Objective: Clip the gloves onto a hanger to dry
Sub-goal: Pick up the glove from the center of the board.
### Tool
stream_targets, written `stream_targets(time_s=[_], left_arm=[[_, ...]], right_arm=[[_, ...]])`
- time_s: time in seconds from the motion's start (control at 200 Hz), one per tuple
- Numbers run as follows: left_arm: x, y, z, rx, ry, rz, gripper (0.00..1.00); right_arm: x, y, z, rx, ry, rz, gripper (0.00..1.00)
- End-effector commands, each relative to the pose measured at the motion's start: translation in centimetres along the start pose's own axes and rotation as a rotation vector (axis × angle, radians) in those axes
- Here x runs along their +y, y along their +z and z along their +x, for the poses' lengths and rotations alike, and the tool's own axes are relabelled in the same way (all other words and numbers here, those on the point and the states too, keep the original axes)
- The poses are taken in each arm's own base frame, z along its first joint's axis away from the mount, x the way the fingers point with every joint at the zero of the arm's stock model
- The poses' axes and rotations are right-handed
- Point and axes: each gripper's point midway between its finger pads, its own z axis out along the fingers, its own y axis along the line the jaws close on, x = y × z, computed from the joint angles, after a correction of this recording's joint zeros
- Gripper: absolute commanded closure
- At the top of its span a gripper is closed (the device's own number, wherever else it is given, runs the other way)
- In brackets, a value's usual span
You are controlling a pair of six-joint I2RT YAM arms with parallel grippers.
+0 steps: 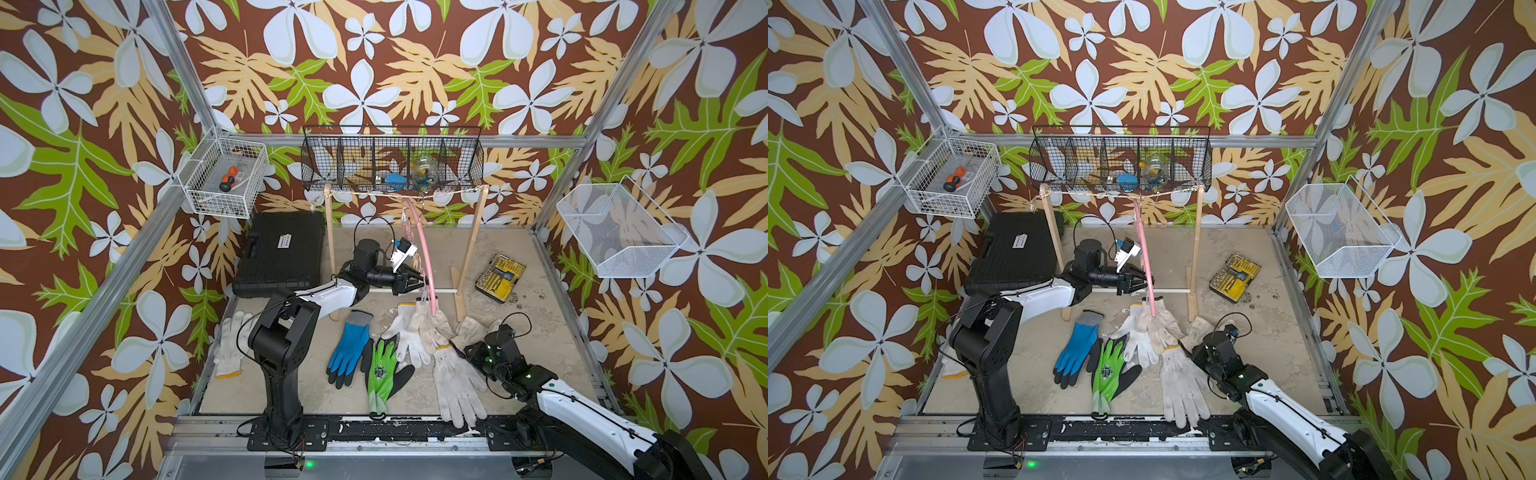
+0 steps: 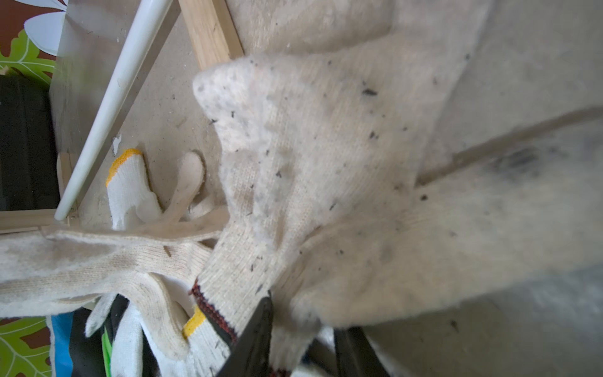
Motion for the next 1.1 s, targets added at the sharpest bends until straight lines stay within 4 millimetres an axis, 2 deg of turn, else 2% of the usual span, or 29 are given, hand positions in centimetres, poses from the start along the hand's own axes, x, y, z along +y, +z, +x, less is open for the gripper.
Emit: stream_targets(time_s=[0.0, 0.14, 0.35, 0.56, 0.751, 0.871, 1.096], left_arm=[[-0.3, 0.0, -0.4, -0.01, 0.028, 0.018, 1.0], [-0.7, -0.2, -0.6, -0.017, 0.044, 0.02, 1.0], [-1.0, -0.3, -0.5, -0.022, 0.06, 0.023, 1.0], [-2.4, -0.9, -0.8, -0.042, 0.137, 0.036, 1.0], [-3.1, -1.1, -0.6, -0.06, 0.192, 0.033, 1.0], [-3.2, -1.2, -0.5, -0.071, 0.207, 0.028, 1.0], [-2.4, -0.6, -0.4, -0.058, 0.2, 0.035, 1.0]], right_arm=[[1.7, -0.1, -1.1, -0.029, 0.011, -0.064, 0.83], [2.1, -0.3, -1.9, -0.03, 0.026, -0.087, 1.0], [4.1, -1.5, -3.2, -0.037, 0.011, -0.149, 1.0], [8.1, -2.9, -5.7, -0.032, -0.039, -0.25, 1.0], [12.9, -3.8, -8.1, 0.001, -0.136, -0.353, 1.0], [14.2, -3.9, -9.4, 0.007, -0.179, -0.379, 1.0], [16.6, -3.5, -9.2, 0.08, -0.184, -0.478, 1.0]])
